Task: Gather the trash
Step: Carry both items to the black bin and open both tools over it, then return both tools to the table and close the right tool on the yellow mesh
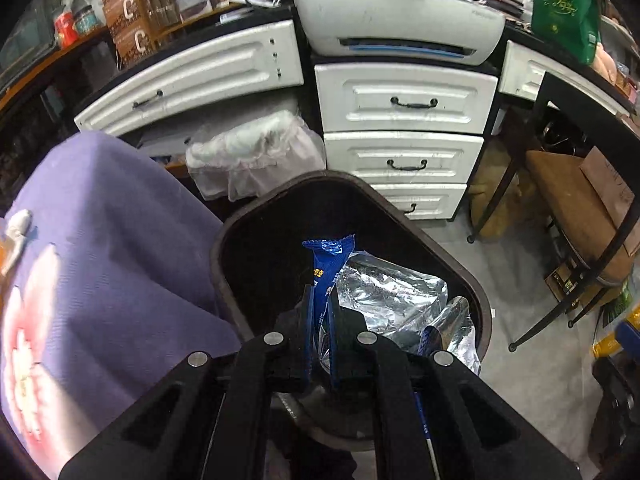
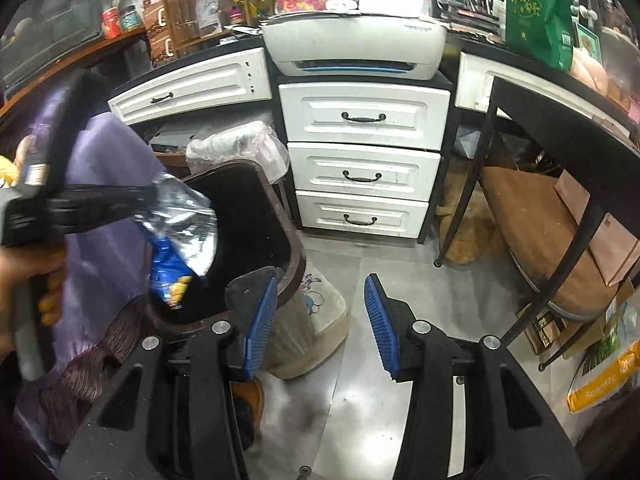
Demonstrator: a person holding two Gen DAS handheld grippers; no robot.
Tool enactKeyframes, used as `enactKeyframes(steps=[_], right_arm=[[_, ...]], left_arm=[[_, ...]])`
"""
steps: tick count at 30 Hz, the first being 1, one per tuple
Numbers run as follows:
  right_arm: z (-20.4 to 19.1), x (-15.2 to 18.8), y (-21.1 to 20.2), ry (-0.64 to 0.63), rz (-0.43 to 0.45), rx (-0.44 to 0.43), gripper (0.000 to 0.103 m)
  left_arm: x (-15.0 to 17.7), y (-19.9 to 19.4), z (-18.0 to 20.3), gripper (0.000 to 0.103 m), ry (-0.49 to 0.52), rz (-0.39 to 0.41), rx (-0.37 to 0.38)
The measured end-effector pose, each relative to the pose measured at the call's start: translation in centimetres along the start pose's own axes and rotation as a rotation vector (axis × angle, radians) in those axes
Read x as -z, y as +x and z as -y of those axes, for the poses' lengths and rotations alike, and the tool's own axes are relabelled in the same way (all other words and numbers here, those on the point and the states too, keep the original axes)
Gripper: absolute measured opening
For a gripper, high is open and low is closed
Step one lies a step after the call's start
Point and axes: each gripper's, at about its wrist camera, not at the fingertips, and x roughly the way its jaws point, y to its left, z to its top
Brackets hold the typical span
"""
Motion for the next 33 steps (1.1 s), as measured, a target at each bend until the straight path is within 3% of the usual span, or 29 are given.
enactKeyframes(steps=[5,9,12,15,20,33], right_arm=[[-0.9,0.0,-0.2,-0.001,0.001,-0.029,0.047],[-1.7,0.1,-0.1,-0.022,-0.002,-0.039,0.047],[-2.0,0.1,-0.2,-0.028,-0.002,-0.039,0.047],[-2.2,0.1,-0.1,-0.032,-0.004,-0.037,0.048],[-2.5,-0.1,-0.5,-0.04,-0.001,-0.034,0.052],[-7.1,-0.5,-2.2,-0.155,0.017,-0.093,0.057]], left_arm=[[0.3,0.4,0.0,0.021,-0.022,-0.016,-0.001],[0.4,-1.4,-0.2,0.043,-0.035,0.037,0.03],[0.3,-3.6,-0.3,0.048,-0.04,0.091,0.056],[0.1,-5.3,-0.1,0.06,-0.035,0.131,0.074],[0.4,-7.4,-0.2,0.062,-0.036,0.168,0.121],[4.4,-14.9,-4.4,0.081,-0.042,0.248,0.184]])
